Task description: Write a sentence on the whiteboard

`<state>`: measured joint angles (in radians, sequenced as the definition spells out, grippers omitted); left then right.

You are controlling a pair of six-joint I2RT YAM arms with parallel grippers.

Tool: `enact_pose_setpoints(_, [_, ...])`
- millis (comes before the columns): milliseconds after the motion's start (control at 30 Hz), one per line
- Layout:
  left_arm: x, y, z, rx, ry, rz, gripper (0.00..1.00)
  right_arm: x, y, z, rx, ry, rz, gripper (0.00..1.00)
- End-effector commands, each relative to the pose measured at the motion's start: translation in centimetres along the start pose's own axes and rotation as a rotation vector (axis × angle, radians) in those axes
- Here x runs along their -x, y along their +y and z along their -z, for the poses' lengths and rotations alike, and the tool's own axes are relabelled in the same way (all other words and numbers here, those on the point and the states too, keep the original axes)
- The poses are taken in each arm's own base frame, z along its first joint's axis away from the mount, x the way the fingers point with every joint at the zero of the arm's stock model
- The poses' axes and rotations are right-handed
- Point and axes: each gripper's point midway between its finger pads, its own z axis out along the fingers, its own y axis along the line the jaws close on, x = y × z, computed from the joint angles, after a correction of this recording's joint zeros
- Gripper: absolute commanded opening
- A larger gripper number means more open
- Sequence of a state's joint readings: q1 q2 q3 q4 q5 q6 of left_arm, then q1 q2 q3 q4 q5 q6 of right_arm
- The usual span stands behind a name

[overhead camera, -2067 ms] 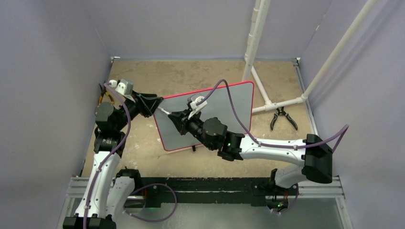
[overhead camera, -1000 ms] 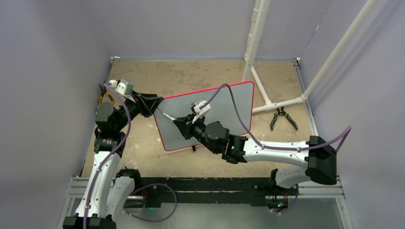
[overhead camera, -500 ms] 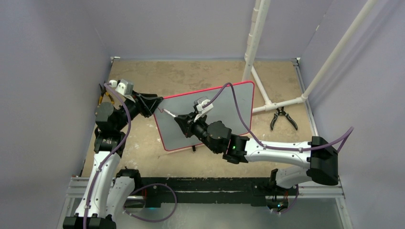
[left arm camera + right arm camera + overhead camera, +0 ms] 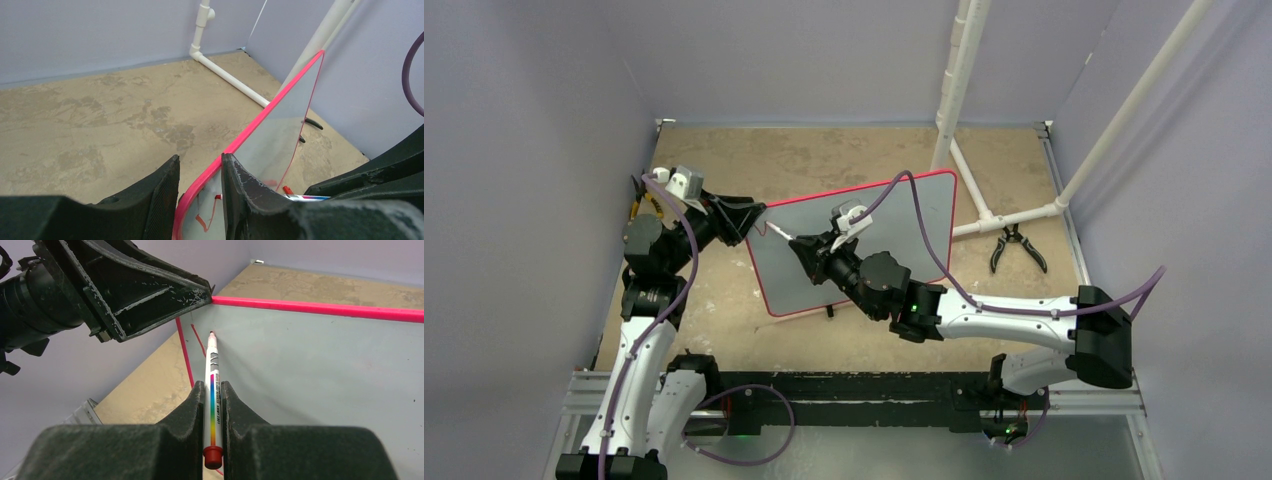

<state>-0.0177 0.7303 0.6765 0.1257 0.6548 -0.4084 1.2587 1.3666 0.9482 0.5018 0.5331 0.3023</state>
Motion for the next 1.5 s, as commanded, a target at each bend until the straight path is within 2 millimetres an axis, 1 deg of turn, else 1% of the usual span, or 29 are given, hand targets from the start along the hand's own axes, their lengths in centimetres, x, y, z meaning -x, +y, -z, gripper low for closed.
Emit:
enact_pose_setpoints(0, [0.4, -1.0, 0.1, -0.049, -0.009, -0.016, 0.33, 2.0, -0.6, 0.2, -0.034, -0.052, -0.021, 0.00])
enact_pose_setpoints(200, [0.4, -1.0, 0.1, -0.048, -0.010, -0.017, 0.33, -0.2, -1.3, 1.0, -0.041, 0.006, -0.028, 0.00])
enact_pose_setpoints(333, [0.4, -1.0, 0.1, -0.049, -0.011, -0.018, 0.33, -1.3, -1.8, 1.5, -0.046, 0.033, -0.032, 0.00])
enact_pose_setpoints(567, [0.5, -1.0, 0.1, -0.047, -0.012, -0.020, 0.33, -1.6, -1.9, 1.6, -0.047, 0.044, -0.033, 0.00])
enact_pose_setpoints(667, [0.5, -1.0, 0.1, -0.046, -0.014, -0.021, 0.33, -1.3, -2.0, 1.7, -0.050, 0.036, -0.038, 0.00])
enact_pose_setpoints(1067, [0.4, -1.0, 0.1, -0.049, -0.009, -0.020, 0.33, 1.7, -1.2, 1.0, -0.047, -0.033, -0.040, 0.00])
enact_pose_setpoints(1467, [0.4, -1.0, 0.1, -0.050, -0.010, -0.020, 0.33, 3.6, -0.6, 0.6, -0.039, -0.076, -0.021, 0.00])
